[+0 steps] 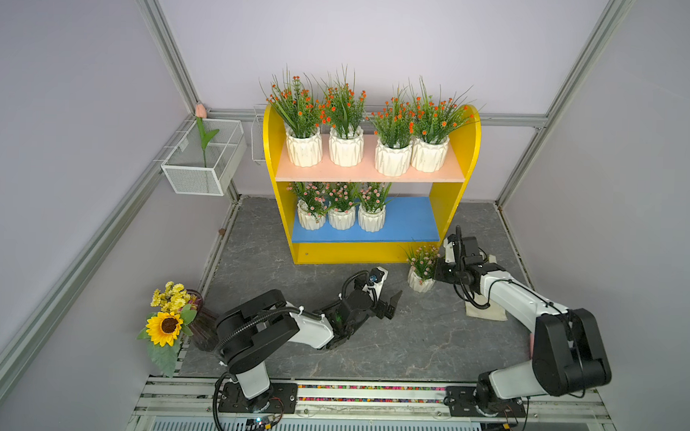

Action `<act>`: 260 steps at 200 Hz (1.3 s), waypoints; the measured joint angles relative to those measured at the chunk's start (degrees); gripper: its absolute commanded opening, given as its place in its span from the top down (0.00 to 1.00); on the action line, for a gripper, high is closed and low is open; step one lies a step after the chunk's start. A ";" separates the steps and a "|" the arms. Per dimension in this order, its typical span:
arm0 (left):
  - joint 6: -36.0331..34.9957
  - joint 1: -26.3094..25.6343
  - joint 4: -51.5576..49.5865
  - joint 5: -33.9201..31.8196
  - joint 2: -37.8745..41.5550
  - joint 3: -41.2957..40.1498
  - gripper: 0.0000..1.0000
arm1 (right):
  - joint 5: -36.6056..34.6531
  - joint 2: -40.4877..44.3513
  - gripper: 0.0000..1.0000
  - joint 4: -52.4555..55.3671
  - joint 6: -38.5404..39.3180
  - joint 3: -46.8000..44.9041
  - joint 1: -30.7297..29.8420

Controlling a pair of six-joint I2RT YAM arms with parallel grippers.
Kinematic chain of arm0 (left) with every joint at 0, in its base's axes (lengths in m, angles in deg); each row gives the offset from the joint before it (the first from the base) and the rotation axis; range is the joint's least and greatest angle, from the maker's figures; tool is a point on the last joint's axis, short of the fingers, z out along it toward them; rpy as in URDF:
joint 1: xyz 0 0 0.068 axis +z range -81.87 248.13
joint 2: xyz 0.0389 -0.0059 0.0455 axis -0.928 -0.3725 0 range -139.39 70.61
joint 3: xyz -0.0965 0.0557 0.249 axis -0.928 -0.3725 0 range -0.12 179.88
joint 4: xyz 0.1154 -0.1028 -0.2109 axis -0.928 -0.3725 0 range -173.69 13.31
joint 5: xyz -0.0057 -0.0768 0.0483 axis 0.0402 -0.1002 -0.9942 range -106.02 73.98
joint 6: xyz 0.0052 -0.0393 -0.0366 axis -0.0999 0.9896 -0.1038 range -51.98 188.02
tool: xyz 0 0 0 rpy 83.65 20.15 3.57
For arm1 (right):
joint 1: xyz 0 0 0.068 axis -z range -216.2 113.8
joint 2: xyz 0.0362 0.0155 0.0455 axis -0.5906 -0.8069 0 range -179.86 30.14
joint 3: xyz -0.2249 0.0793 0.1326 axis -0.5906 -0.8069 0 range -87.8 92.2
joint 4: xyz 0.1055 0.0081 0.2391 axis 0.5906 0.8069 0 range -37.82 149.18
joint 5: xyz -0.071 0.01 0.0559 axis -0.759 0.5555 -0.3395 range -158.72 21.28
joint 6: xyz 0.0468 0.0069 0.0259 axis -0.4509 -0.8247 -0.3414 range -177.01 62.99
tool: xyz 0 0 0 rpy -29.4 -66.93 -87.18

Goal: Place the baby's breath potted plants on the rack by color
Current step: Pick up the baby's breath potted plant from the center of the board.

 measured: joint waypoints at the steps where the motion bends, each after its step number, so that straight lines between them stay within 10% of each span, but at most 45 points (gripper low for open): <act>1: 0.02 0.00 0.00 0.00 0.00 0.00 0.01 | 0.00 -0.02 0.89 -0.02 0.00 0.00 0.00; 260: -5.14 -2.58 8.24 7.48 -9.09 3.19 0.00 | 12.07 9.55 0.93 8.17 0.26 0.94 -2.34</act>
